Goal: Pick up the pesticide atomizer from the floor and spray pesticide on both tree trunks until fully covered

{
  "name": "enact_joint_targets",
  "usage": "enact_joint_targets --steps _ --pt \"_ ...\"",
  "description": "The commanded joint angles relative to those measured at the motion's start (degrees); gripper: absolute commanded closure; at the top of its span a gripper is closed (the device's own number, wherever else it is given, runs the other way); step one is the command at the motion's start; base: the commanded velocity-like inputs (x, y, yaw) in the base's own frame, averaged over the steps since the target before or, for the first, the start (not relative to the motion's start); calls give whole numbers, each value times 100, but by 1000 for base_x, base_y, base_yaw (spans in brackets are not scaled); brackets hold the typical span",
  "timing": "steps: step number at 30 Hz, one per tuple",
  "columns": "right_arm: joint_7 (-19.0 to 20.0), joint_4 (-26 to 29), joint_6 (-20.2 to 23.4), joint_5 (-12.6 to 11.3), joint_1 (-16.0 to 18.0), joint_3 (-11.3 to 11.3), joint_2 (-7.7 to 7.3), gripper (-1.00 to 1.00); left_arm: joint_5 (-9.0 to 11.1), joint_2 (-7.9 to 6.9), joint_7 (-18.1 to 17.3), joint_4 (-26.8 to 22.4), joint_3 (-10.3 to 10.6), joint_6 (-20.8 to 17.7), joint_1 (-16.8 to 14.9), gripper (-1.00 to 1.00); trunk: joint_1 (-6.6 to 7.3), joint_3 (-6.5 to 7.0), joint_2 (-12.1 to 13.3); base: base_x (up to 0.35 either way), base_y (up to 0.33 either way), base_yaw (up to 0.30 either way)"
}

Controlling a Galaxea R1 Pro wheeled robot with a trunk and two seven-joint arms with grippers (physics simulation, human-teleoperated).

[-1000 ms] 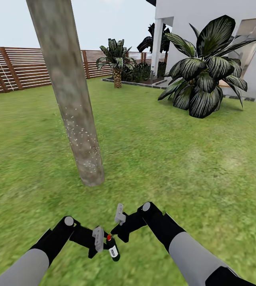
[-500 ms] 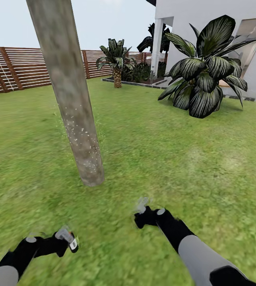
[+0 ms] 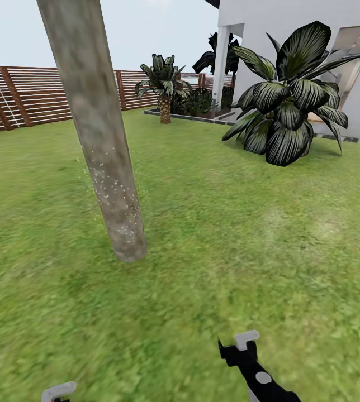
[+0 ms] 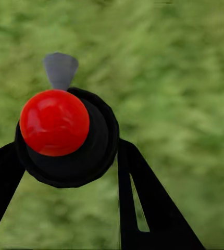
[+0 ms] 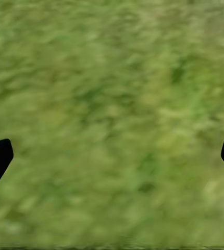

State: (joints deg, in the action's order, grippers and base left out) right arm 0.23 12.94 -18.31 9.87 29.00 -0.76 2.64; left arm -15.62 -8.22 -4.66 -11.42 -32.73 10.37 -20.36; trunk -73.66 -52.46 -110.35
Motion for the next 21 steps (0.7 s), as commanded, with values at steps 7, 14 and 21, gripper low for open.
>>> enact_joint_targets --steps 7,14,21 --pt "-7 -11 -9 -29 -35 -11 17 -100 455 -72 8 -431 15 211 92 100 0 9 0 0 0 6" --pt "-30 -11 -6 -22 -35 -12 9 -100 488 132 156 -871 3 -231 102 100 0 55 0 0 0 144" --pt "-32 -217 -5 -25 -35 -6 33 -100 489 237 901 -629 10 -153 149 100 0 62 0 0 0 274"
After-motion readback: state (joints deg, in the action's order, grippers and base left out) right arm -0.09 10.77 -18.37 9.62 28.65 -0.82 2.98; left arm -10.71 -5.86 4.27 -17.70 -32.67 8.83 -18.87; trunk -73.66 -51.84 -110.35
